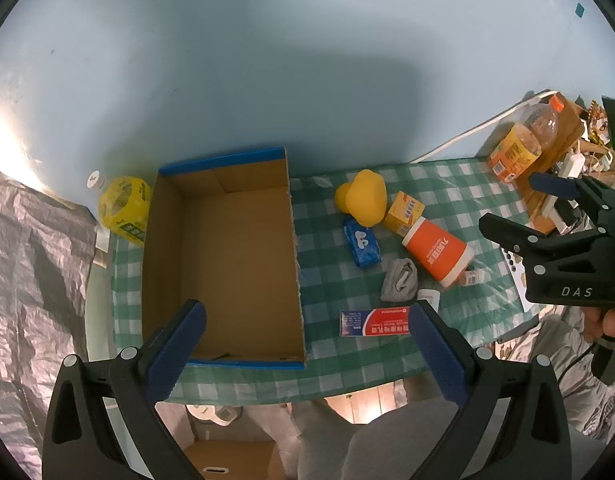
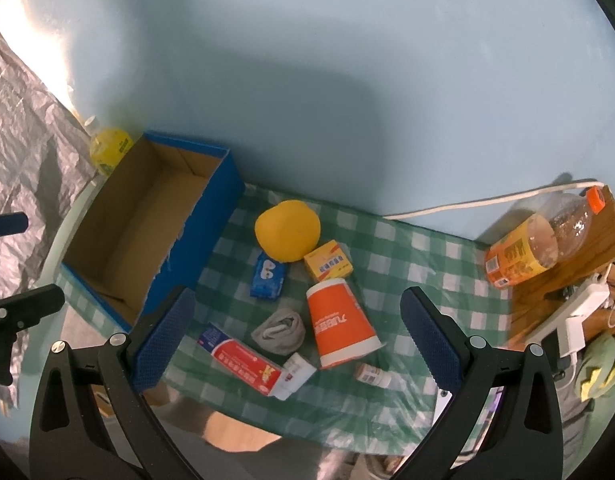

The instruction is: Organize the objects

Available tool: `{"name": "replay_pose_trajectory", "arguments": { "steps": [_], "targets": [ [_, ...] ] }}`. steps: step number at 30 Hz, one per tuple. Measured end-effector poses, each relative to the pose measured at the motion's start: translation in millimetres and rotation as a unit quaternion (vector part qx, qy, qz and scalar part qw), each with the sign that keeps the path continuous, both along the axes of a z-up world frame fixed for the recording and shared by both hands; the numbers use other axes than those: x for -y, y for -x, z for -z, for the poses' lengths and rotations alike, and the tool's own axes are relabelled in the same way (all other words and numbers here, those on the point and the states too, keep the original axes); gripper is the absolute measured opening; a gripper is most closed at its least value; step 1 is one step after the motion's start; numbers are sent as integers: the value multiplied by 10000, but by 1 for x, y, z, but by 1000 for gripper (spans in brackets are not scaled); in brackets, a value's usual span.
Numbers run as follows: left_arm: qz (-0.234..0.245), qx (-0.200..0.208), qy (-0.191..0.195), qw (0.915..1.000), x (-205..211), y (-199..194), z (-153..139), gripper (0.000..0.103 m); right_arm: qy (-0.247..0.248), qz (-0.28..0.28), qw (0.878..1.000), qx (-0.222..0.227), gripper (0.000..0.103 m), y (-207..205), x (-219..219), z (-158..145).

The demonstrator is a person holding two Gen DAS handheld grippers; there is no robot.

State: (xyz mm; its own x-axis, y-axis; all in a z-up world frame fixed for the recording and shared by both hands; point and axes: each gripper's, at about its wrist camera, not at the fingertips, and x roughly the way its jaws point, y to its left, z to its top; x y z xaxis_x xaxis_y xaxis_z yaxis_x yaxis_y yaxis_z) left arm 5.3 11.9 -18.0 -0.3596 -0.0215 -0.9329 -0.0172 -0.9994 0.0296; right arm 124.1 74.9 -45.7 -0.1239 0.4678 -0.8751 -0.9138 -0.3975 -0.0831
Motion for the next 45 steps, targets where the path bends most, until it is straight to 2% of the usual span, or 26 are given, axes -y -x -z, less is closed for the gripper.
{"name": "replay_pose_trajectory", "arguments": {
  "steps": [17,45],
  "targets": [
    [106,77,13,9999,-8,3,2,102,127,73,9999,29,102,-3,-4,3],
    [64,158,-202,9997,-11,3,11,102,286,214,9993,-73,102,-6,1,9]
  ]
}}
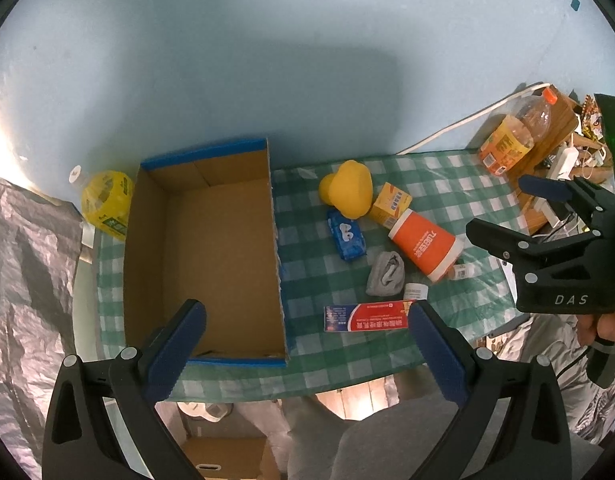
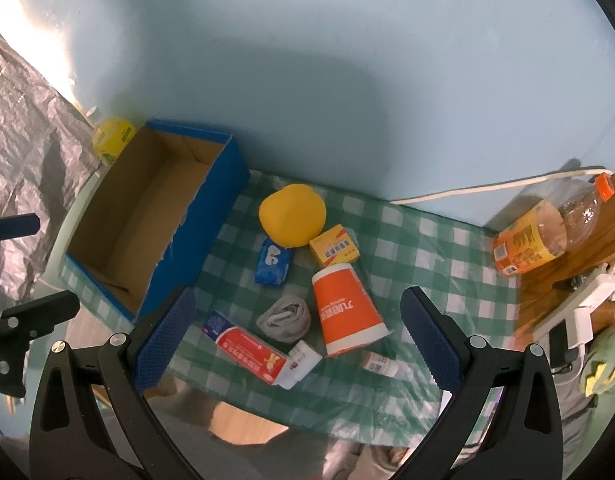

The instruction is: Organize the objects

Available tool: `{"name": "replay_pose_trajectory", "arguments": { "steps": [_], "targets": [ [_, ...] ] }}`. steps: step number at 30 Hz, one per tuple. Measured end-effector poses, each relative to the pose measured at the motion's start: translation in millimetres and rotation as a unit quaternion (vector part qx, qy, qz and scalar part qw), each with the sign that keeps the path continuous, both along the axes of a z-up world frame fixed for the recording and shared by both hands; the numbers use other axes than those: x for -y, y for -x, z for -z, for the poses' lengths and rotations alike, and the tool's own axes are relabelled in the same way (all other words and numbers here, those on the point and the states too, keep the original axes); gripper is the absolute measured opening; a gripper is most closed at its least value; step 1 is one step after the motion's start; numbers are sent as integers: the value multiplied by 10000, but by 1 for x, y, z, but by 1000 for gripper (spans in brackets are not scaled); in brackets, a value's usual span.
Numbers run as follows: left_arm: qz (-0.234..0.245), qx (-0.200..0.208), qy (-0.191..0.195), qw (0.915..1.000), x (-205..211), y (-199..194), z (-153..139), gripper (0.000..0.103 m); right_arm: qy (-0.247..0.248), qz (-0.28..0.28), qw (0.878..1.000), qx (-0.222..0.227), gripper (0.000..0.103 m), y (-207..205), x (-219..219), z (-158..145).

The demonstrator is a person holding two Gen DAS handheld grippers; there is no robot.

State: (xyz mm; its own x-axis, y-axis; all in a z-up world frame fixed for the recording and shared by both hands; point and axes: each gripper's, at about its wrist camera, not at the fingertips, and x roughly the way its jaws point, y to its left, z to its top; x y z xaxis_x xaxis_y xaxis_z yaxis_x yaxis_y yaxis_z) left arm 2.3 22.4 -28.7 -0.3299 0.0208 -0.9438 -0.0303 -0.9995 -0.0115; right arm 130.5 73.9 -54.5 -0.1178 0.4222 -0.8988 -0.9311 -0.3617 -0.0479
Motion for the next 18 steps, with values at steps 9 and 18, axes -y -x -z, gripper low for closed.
{"name": "replay_pose_trajectory", "arguments": {
  "steps": [9,18],
  "targets": [
    [70,74,24,9999,-3,-1,6,102,-3,349,9994,86,102,-7,-1,0],
    [528,166,90,9984,-19,-3,24,102,54,667,9976,156,102,-22,-3,5]
  ]
}}
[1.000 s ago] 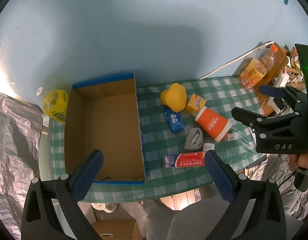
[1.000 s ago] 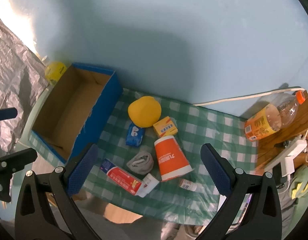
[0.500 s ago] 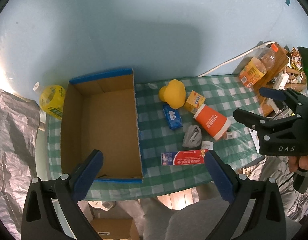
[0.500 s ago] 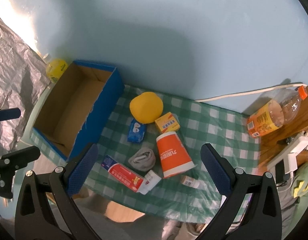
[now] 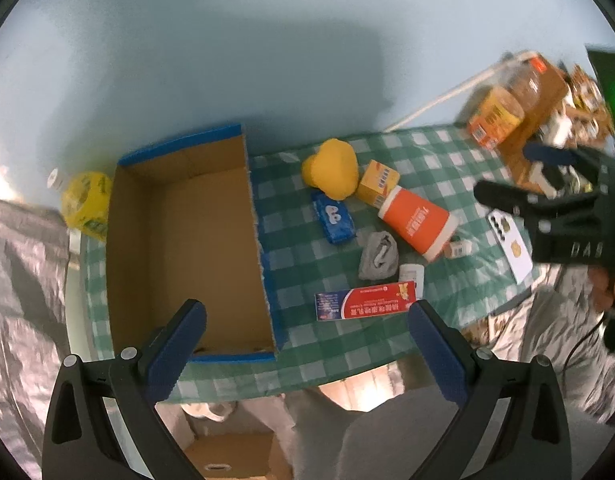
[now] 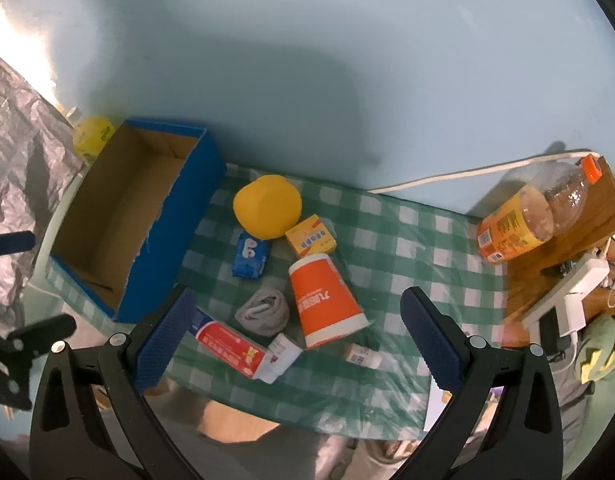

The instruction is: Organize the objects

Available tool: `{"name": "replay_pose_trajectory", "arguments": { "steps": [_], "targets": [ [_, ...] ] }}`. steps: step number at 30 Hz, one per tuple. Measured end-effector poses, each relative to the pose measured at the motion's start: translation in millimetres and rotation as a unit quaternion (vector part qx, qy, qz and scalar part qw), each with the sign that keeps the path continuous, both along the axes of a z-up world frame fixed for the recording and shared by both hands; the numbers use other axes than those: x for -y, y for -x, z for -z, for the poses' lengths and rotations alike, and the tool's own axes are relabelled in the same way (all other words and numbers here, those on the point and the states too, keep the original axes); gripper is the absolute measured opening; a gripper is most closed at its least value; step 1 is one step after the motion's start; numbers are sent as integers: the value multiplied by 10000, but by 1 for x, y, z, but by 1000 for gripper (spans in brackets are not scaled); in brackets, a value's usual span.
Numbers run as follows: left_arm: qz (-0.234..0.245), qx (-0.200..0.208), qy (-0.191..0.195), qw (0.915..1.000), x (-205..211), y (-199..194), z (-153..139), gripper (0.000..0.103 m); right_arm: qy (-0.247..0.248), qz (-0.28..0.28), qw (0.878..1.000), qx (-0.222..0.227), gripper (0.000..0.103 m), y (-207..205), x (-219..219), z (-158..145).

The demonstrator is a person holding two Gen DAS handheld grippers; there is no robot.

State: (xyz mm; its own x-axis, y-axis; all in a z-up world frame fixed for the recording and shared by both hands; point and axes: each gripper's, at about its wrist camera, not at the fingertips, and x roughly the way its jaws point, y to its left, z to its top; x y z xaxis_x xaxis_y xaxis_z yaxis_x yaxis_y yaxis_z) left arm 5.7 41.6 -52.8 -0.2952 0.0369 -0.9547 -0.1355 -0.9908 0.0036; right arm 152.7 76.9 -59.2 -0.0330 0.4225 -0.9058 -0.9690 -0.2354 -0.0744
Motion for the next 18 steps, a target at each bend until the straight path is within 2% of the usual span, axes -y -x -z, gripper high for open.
{"name": "replay_pose_trajectory", "arguments": {
  "steps": [4,8,11,18],
  "targets": [
    [424,40,181,9989,-13,-2,12,102,29,151,9999,0,102,-6,1,1],
    [711,90,62,9974,-21,-3,21,102,58,260,9996,38,102,-9,3,4],
    [960,134,144,9952,-29,-3,31,102,83,422,9991,32,102,-16,4,5],
    [1730,58,240,9846,-50,-3,54,102,197,796,9966,31,102,-32,7,13]
  ]
}}
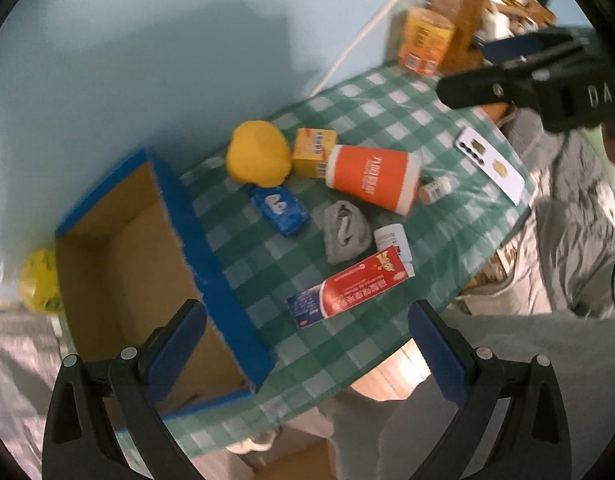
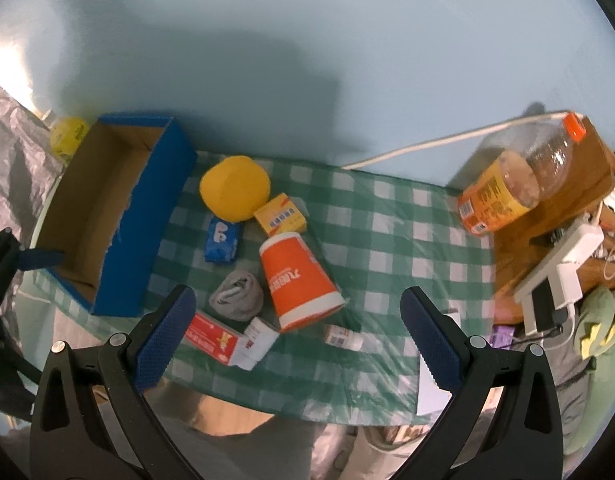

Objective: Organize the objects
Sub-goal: 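Grasp the red cream tube with the left tool while the right tool grasps the white pill bottle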

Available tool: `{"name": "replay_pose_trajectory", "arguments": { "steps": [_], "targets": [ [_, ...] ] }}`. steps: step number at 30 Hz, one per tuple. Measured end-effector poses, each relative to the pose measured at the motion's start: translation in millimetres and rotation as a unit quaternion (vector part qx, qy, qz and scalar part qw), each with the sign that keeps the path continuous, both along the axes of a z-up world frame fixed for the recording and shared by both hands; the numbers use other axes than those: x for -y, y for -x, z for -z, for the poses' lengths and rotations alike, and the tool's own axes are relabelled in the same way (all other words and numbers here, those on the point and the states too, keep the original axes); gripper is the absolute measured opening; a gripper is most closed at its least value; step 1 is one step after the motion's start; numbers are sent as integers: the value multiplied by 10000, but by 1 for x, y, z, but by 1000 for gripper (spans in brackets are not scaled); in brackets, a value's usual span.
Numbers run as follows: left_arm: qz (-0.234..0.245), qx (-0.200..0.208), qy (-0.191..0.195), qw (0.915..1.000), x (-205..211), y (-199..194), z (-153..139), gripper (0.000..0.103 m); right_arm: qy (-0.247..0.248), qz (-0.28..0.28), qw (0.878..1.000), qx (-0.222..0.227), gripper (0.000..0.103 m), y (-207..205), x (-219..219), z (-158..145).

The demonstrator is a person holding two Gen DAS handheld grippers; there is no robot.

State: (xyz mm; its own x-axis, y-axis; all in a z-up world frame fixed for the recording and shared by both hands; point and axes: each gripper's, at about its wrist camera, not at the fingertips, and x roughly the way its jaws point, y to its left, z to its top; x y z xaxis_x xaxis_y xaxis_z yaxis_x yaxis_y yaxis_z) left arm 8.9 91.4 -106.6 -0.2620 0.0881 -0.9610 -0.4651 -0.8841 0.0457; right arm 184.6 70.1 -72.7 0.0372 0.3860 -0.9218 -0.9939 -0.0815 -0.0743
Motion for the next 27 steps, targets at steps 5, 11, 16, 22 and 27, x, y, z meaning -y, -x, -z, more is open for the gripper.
{"name": "replay_pose_trajectory", "arguments": {
  "steps": [5,11,16,22,27],
  "targets": [
    [619,101,132,9979,-14,4,30,102,121,313,9994,22,102,-12,5,11],
    [1173,244,287,9924,-27,5,58,102,294,622,9976,86,102,-29,17,29],
    [1513,397,506,9864,-39,4,82,102,517,827,9951,142,102,-40,28,50],
    [1735,593,658,9808,-49,5,108,102,813,1101,9906,35,102,-51,41,74],
    [1758,834,686,9785,-55,12,128,102,854,1209,9890,-86,102,-54,49,90]
  ]
}}
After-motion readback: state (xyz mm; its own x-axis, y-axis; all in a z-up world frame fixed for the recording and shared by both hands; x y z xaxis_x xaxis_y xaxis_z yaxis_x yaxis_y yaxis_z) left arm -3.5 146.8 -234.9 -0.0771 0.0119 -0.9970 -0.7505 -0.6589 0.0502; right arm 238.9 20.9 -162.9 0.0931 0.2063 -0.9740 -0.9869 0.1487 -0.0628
